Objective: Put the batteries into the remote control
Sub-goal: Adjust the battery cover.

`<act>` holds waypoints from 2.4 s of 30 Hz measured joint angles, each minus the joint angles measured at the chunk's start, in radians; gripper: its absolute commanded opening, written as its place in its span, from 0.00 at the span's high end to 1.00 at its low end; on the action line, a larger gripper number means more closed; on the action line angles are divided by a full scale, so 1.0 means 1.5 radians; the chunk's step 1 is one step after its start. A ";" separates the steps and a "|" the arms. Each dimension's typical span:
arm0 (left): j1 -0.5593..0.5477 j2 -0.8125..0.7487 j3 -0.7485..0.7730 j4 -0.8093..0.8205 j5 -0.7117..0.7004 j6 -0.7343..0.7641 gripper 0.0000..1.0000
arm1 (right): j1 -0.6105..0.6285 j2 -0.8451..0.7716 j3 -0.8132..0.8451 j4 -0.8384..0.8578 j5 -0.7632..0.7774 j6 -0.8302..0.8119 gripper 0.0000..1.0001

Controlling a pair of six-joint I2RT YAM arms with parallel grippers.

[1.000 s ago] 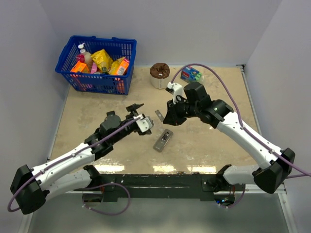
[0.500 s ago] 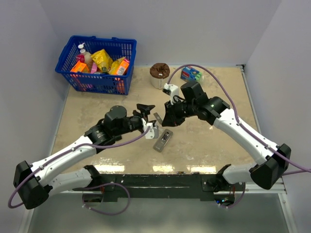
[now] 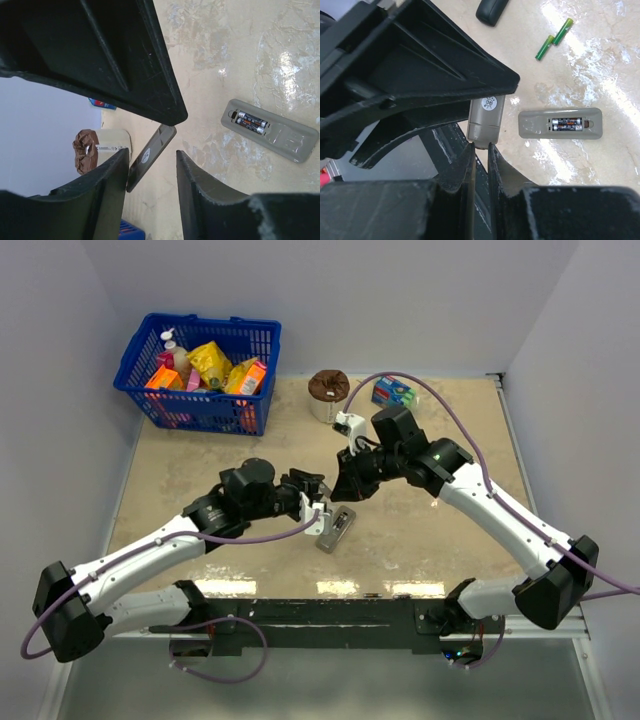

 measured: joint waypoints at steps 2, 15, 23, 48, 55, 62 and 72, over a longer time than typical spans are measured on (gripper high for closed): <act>-0.002 0.006 0.000 0.001 -0.001 0.001 0.60 | 0.000 0.000 0.000 -0.001 -0.006 0.000 1.00; -0.009 0.015 0.002 -0.019 -0.006 -0.013 1.00 | -0.006 0.002 0.000 0.007 -0.022 0.013 0.68; -0.008 0.015 0.001 0.007 -0.012 -0.188 1.00 | -0.012 -0.054 -0.026 0.073 0.016 0.028 0.47; 0.099 -0.033 -0.192 0.481 0.313 -0.911 1.00 | -0.071 -0.168 -0.289 0.456 -0.276 -0.036 0.55; 0.100 -0.022 -0.192 0.489 0.322 -0.936 1.00 | -0.071 -0.155 -0.288 0.476 -0.318 -0.040 0.58; 0.100 -0.013 -0.192 0.490 0.329 -0.938 1.00 | -0.071 -0.154 -0.276 0.510 -0.344 -0.028 0.68; 0.100 -0.009 -0.188 0.490 0.332 -0.938 1.00 | -0.071 -0.127 -0.270 0.526 -0.370 -0.012 0.81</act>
